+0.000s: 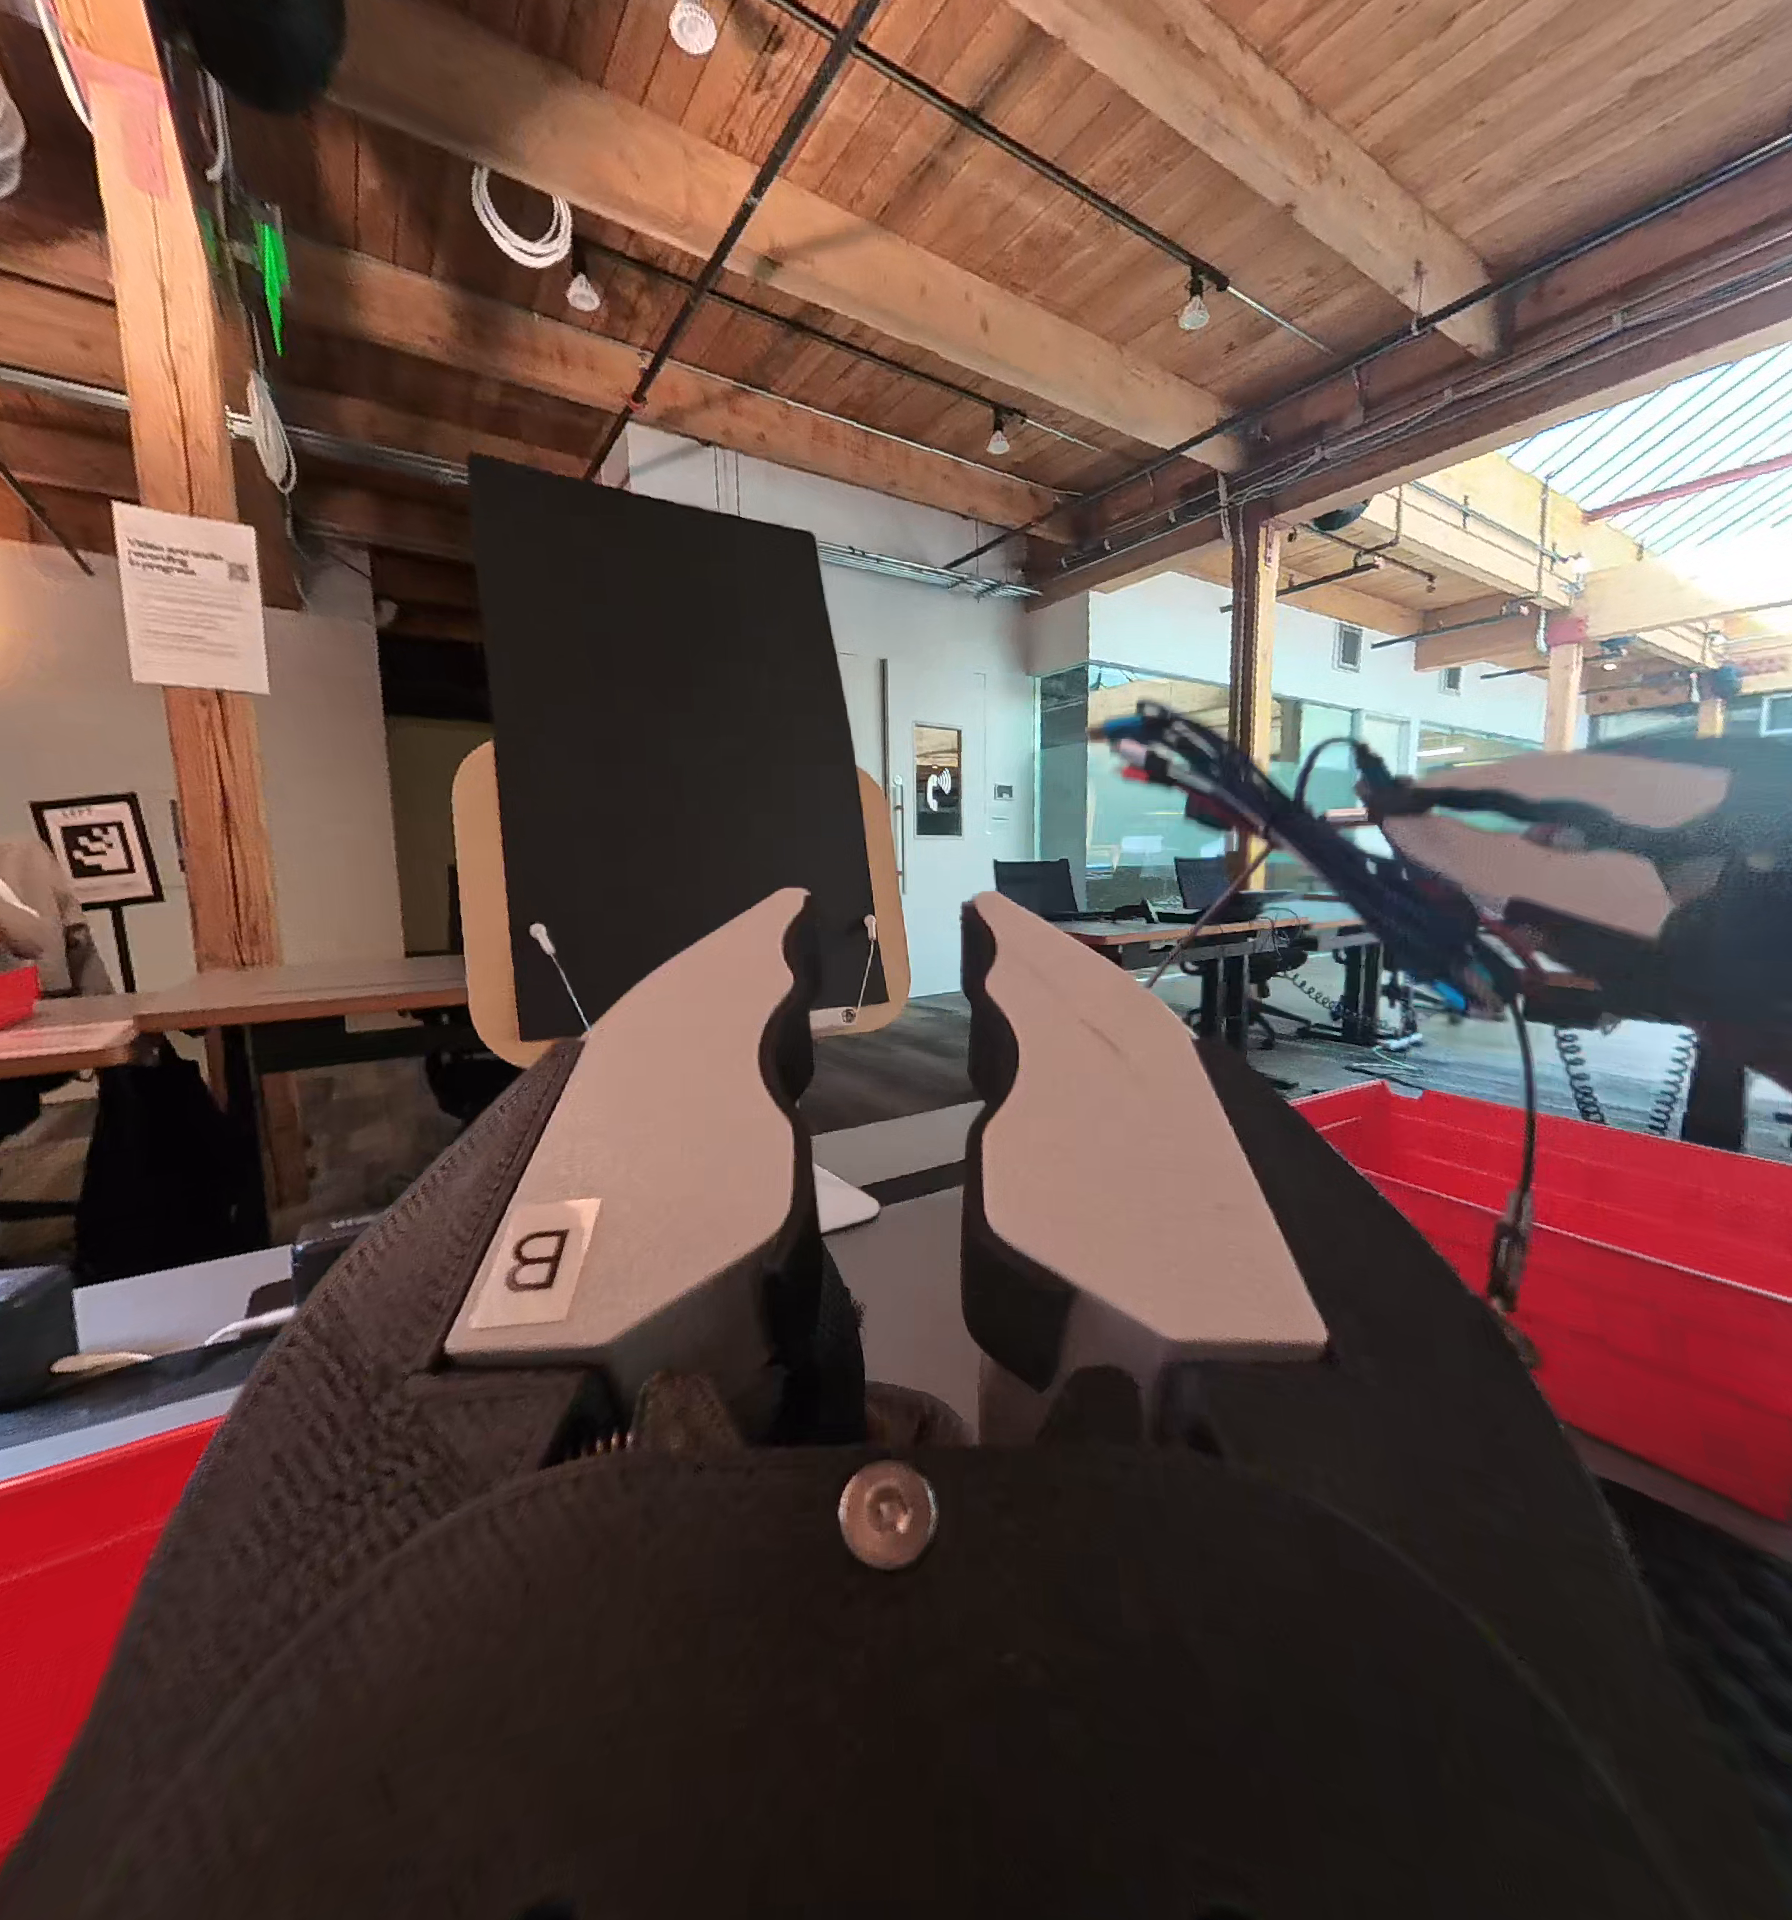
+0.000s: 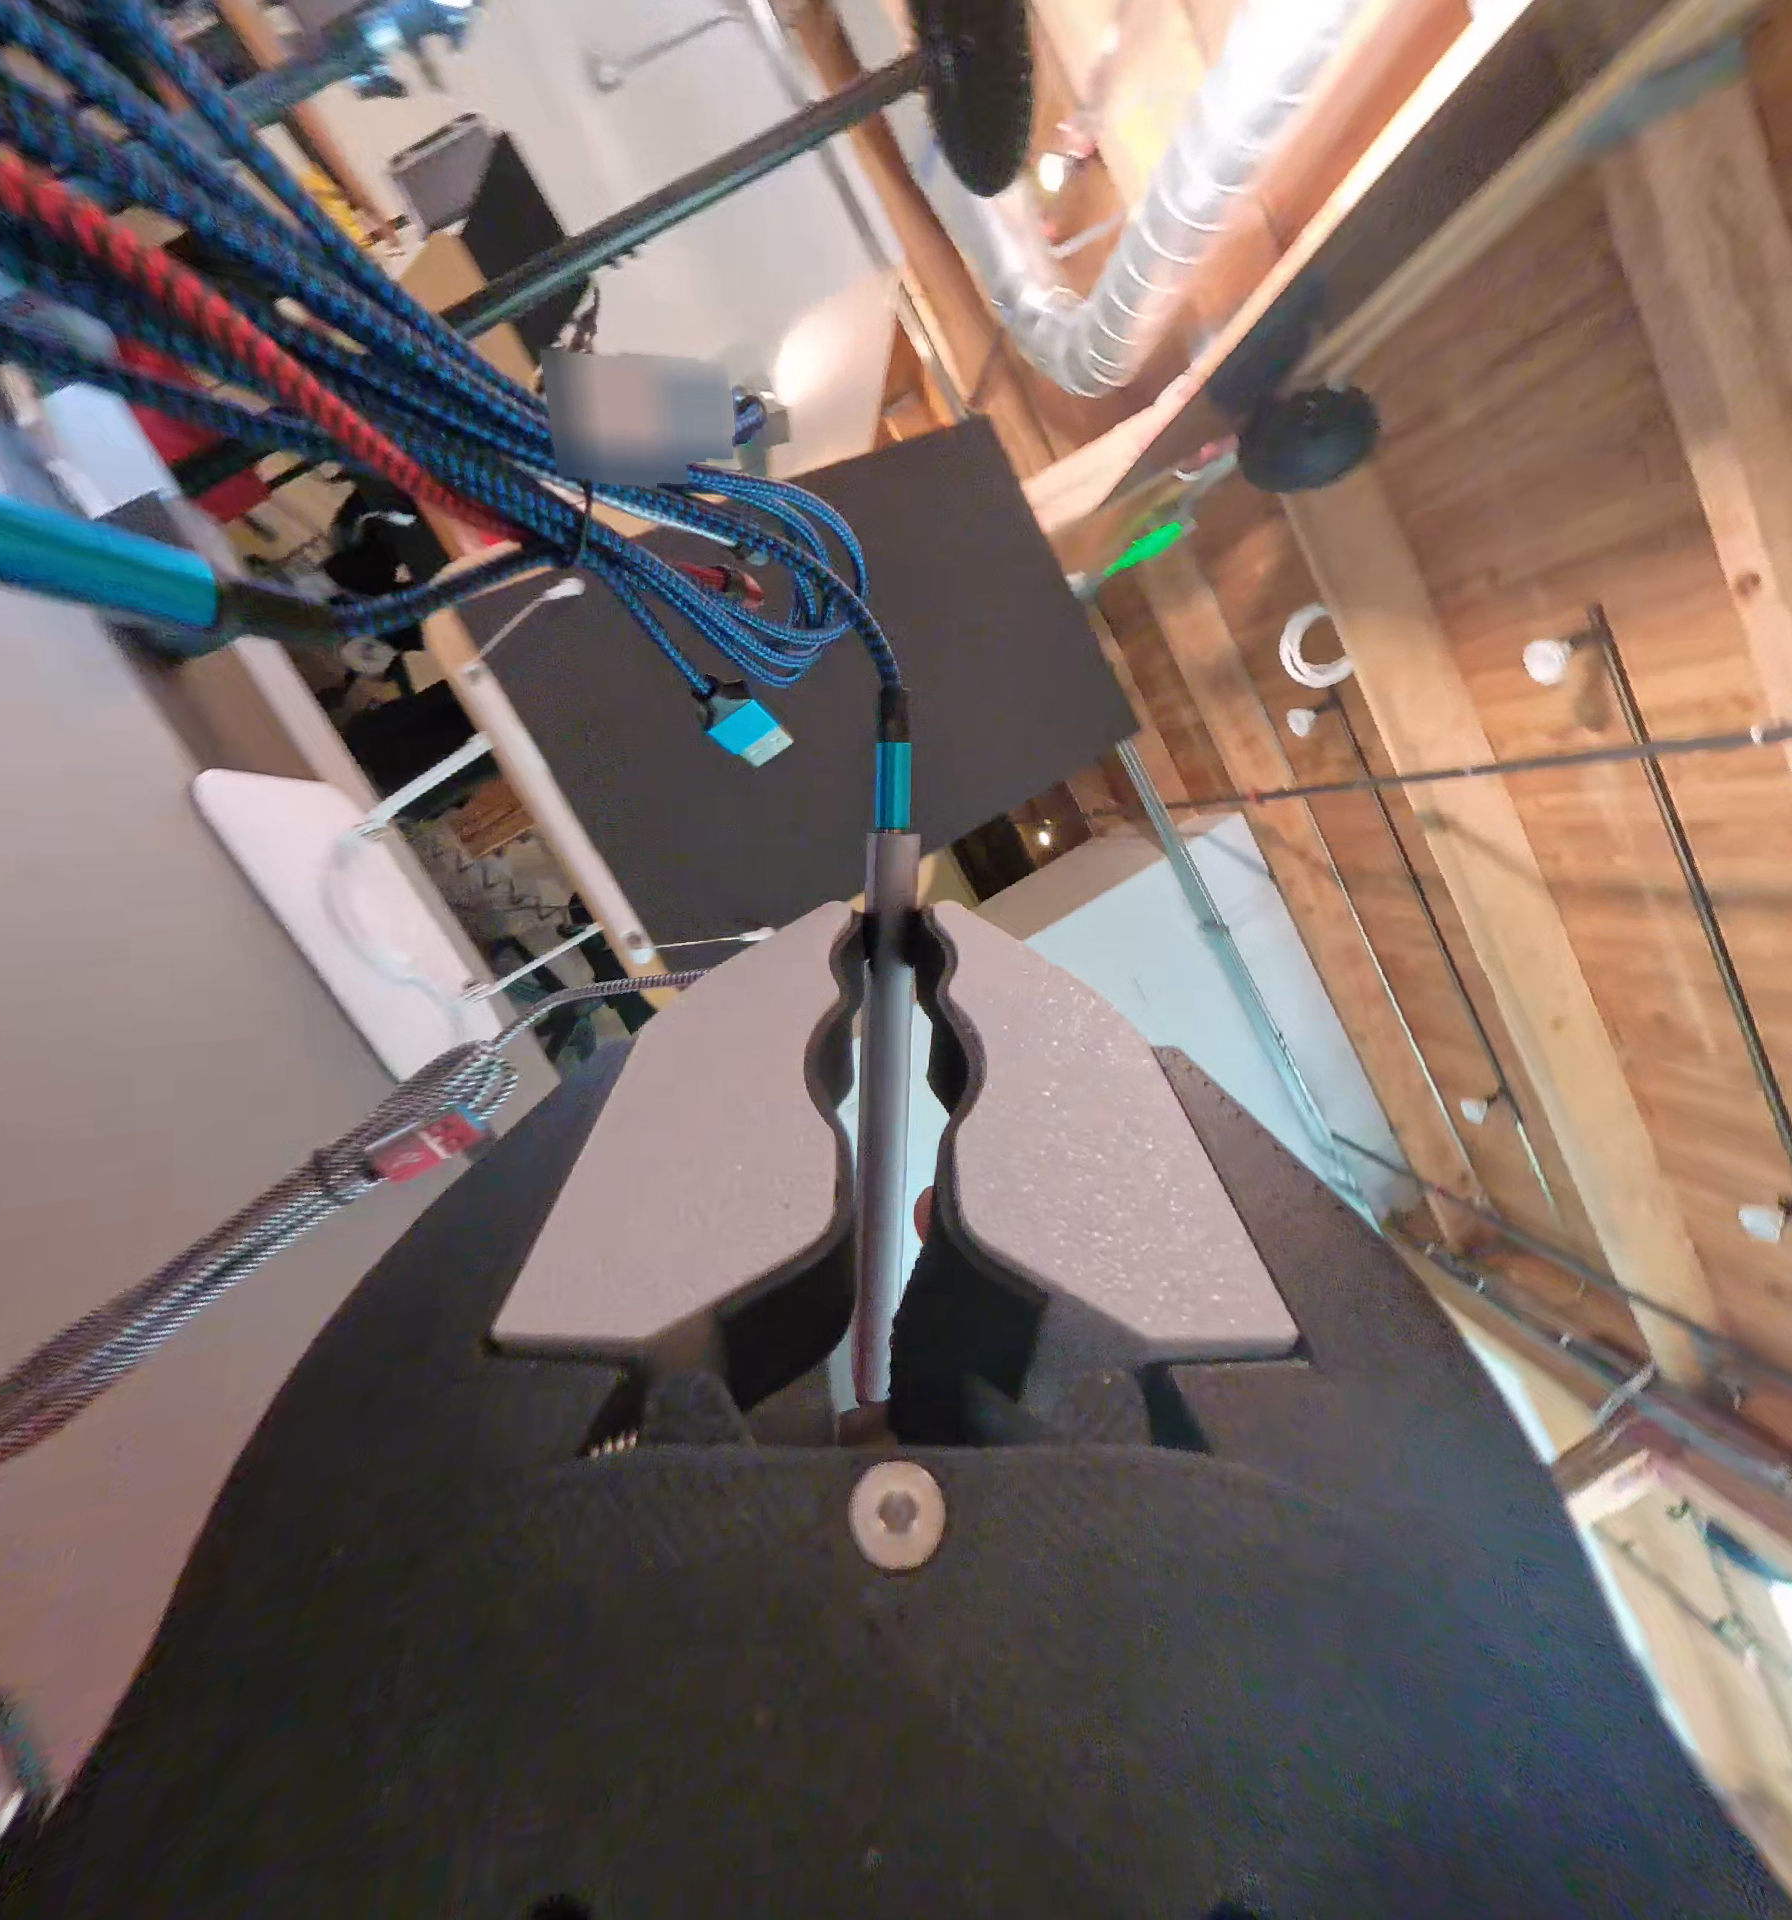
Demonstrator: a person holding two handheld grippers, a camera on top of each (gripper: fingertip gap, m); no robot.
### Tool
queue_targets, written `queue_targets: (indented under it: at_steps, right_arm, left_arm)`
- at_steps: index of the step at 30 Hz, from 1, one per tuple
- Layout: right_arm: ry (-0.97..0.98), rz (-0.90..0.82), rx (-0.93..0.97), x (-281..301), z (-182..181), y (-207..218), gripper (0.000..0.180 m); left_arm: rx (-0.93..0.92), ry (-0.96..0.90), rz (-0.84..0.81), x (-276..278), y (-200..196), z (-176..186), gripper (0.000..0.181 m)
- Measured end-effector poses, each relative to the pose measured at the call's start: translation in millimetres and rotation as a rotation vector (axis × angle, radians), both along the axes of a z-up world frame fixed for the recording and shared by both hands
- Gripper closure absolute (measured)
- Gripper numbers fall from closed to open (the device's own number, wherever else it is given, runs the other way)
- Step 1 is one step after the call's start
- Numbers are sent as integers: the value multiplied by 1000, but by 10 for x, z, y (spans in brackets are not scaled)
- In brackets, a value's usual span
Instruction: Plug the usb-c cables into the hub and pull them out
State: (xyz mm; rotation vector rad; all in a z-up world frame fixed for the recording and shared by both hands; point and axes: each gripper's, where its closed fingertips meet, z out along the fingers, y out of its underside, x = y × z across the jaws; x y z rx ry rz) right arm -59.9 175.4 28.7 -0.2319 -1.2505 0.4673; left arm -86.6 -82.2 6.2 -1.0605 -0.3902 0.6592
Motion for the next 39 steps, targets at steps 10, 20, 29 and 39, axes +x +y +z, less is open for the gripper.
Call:
queue_targets:
  at_steps: [10,20,29,39]
  right_arm:
    - [212,-114,-292,339,1192,940,171]
    - [166,-104,-440,544,984,1623,172]
    - [-21,137,-557,472,120,1993,172]
    - [-93,-18,-518,450,-540,2217,171]
  left_arm:
    - [24,48,17,43,-47,72,156]
    - [43,78,43,86,-146,141,158]
    - [78,109,73,161,-305,242,159]
    - [69,121,79,194,-311,259,159]
